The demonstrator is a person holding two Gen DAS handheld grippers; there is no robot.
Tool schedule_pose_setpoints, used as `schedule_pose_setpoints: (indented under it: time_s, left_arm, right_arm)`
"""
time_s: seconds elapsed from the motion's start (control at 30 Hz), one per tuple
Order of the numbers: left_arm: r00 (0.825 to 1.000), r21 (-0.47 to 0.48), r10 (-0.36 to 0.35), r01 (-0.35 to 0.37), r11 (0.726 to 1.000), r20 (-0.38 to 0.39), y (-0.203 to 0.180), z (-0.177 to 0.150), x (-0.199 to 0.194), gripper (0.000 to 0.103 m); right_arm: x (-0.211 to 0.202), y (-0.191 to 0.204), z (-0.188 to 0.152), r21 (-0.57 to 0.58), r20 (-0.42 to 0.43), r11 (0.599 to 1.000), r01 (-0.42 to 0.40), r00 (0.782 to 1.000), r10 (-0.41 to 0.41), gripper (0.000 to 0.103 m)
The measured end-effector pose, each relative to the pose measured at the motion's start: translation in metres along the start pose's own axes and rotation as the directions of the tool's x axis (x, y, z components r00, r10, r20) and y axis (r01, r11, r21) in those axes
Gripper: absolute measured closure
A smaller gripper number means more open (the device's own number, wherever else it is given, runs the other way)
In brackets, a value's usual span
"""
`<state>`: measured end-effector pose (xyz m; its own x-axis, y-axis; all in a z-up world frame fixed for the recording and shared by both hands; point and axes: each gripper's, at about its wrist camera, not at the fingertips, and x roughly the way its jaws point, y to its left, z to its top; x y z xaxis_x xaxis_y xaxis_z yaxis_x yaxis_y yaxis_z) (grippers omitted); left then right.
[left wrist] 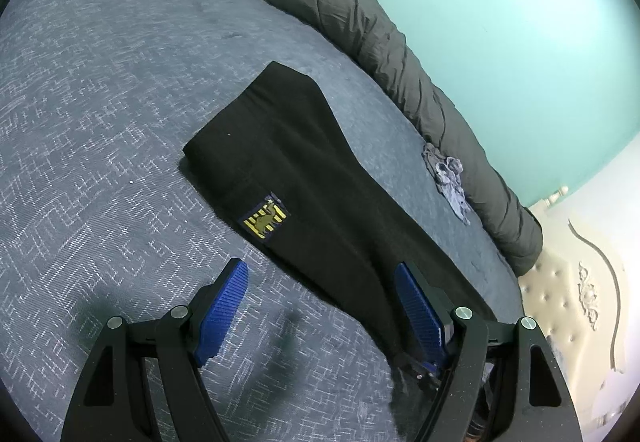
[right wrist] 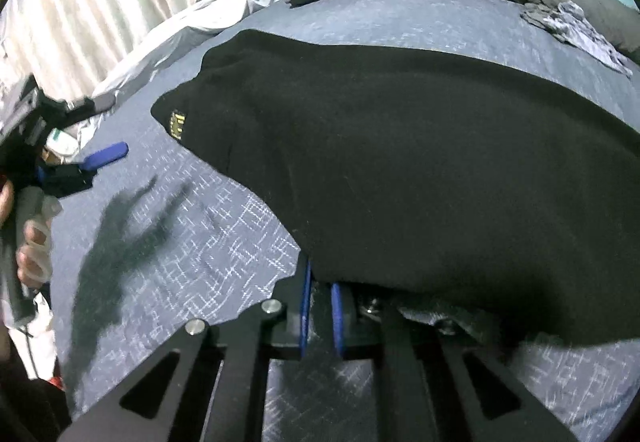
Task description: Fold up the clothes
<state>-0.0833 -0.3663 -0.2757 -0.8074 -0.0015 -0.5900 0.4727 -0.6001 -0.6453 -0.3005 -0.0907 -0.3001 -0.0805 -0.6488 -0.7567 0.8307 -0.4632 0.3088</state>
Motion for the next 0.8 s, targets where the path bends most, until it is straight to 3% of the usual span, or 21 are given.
schedule_pose_setpoints:
  time_s: [0.17, 0.27, 0.37, 0.4, 0.53, 0.63, 0.8]
  left_arm:
    - [1.0, -0.023, 0.014, -0.014, 1.0, -0.014, 0.008, -0.001, 0.006, 0.023]
    - [1.0, -0.01, 0.015, -0.015, 1.0, -0.023, 0.005, -0.003, 0.01, 0.023]
    - [0.999, 0.001, 0.016, -0.016, 1.0, -0.03, 0.001, -0.006, 0.012, 0.023]
    - [0.999, 0.002, 0.017, -0.017, 1.0, -0.032, 0.0, -0.007, 0.013, 0.023]
    - [0.999, 0.016, 0.021, -0.021, 1.0, -0.037, -0.008, -0.01, 0.017, 0.023]
    - [0.999, 0.035, 0.024, -0.022, 0.999, -0.044, -0.017, -0.013, 0.021, 0.023]
    - [0.997, 0.057, 0.02, -0.016, 0.998, -0.071, -0.032, -0.02, 0.035, 0.023]
  right_arm:
    - [-0.028, -0.004, -0.011, 0.037, 0.033, 0.999, -0.014, 0.999, 0.013, 0.095]
    - [-0.055, -0.029, -0.023, 0.109, 0.064, 0.994, 0.006, 0.998, -0.013, 0.093]
    - [-0.09, -0.08, -0.037, 0.254, 0.108, 0.966, 0.05, 0.991, -0.079, 0.075]
    - [-0.103, -0.1, -0.043, 0.297, 0.119, 0.952, 0.078, 0.986, -0.118, 0.064]
    - [-0.158, -0.18, -0.066, 0.463, 0.135, 0.867, 0.185, 0.952, -0.275, 0.061]
    - [-0.2, -0.231, -0.085, 0.56, 0.141, 0.788, 0.256, 0.908, -0.395, 0.059]
    - [-0.257, -0.308, -0.125, 0.755, 0.139, 0.606, 0.251, 0.842, -0.521, 0.053]
